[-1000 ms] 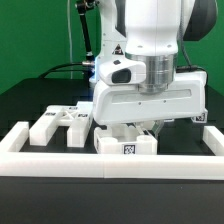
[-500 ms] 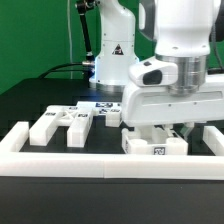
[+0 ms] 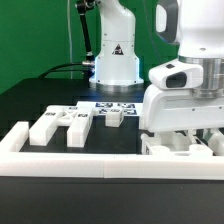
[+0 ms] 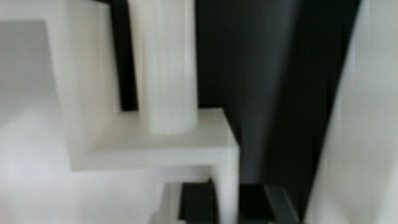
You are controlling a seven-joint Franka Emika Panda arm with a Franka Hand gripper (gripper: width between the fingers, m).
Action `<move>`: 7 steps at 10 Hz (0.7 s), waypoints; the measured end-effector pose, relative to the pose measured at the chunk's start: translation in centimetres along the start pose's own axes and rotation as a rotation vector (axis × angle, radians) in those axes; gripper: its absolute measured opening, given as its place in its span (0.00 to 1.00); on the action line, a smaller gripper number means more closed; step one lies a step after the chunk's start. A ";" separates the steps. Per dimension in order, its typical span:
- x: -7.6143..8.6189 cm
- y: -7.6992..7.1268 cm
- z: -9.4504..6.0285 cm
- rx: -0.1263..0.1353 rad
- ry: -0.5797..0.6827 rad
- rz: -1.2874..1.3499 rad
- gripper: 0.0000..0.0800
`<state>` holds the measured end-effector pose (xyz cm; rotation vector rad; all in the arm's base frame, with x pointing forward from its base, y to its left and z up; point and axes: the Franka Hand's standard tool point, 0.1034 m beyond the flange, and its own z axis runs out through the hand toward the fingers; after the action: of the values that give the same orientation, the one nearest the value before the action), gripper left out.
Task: Assemble chair
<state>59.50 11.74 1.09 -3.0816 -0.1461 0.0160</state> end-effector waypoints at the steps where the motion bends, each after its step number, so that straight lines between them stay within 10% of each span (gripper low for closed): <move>1: 0.7 -0.8 0.0 0.001 0.008 0.009 0.04; 5: 1.0 -0.1 0.1 -0.009 -0.017 0.026 0.05; 7: 0.9 1.1 -0.4 -0.018 -0.017 0.008 0.50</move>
Offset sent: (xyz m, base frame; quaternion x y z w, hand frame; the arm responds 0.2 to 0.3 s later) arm 0.0000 0.0000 0.0000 0.0000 0.0000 0.0000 1.0000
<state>60.52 10.73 1.39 -3.1012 -0.1358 0.0408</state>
